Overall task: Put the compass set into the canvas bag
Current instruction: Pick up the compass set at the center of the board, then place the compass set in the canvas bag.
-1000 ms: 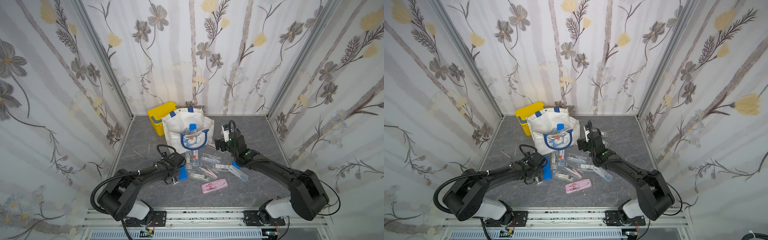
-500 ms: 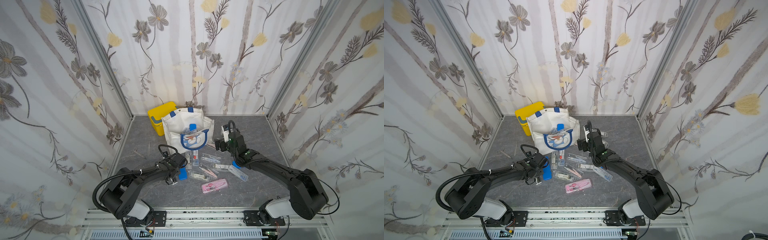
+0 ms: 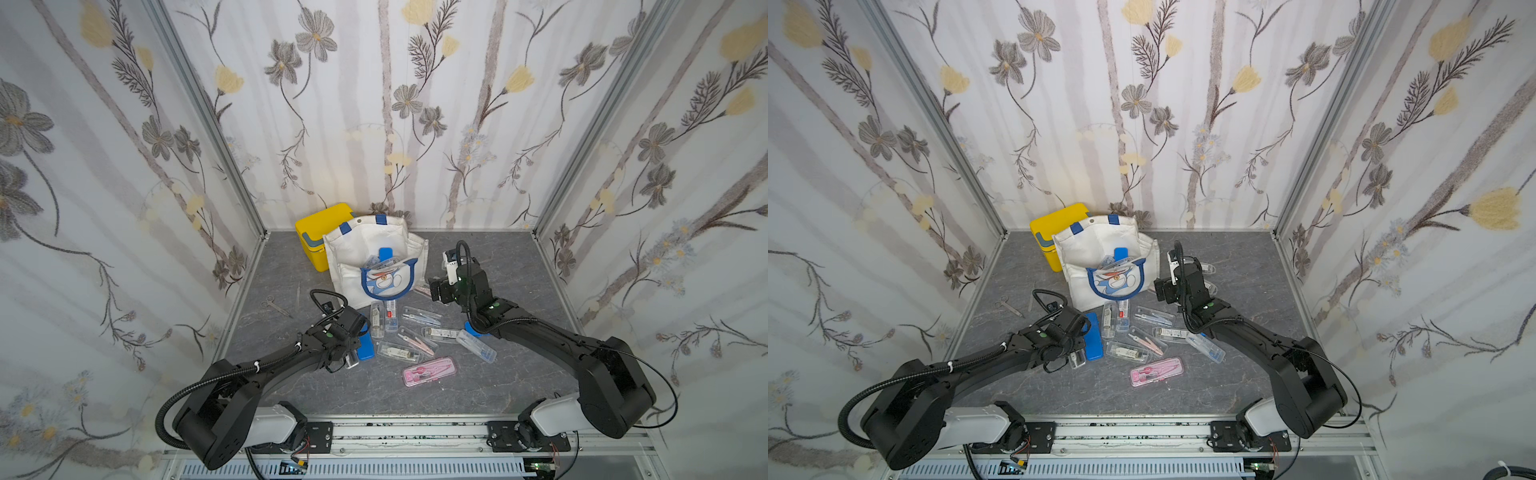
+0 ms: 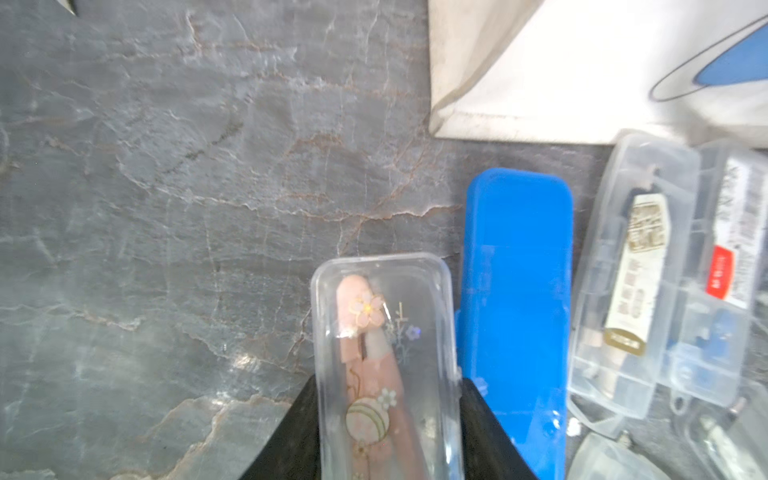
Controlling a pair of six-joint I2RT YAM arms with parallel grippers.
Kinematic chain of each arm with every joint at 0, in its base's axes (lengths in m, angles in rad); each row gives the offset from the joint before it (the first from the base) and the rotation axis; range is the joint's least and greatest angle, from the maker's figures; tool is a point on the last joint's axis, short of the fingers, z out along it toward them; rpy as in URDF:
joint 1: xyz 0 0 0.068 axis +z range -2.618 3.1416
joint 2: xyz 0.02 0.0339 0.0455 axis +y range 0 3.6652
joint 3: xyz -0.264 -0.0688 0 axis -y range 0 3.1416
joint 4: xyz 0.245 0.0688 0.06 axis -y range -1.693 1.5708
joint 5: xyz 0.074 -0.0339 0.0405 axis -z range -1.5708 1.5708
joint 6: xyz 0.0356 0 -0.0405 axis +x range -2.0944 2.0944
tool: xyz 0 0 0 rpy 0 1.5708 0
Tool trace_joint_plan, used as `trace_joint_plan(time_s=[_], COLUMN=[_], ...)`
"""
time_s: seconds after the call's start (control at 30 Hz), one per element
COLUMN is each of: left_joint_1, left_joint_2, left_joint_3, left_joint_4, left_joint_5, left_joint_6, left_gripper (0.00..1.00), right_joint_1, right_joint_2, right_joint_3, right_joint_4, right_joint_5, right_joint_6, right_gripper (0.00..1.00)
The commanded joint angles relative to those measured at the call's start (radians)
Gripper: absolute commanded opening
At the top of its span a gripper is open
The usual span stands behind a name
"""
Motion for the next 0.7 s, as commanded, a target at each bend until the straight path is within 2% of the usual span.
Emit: trace_joint_plan(time_s=[0.0,0.3,0.5,0.67], left_joint_1=[0.001,0.015,0.028,0.05], left_joint_2=[-0.068,-0.172,-0.138,-0.064], left_joint_3=[0.022,0.241,0.453,0.622], left_joint_4=[-0.044,-0.179,-0.208,-0.143], left_joint_5=[-0.057,-0.167,-0.194,-0.144], left_joint_6=[-0.004,0.105,0.222,0.339], left_gripper=[0.44,0.44,0.44,0.44], right_joint_1=[-0.001,-0.009,-0.012,-0.014], right_joint_2=[0.004,0.007,0.003,-0.007], right_joint_3=[0.006,0.001,-0.007,-0.021], right_joint_4=[0.019,0.021,0.019,0.021], right_joint_5=[-0.005,0.001,0.005,0.003], right_joint_6=[-0.001,0.004,0.007,0.014], right_gripper=[0.99,1.0,0.99,1.0])
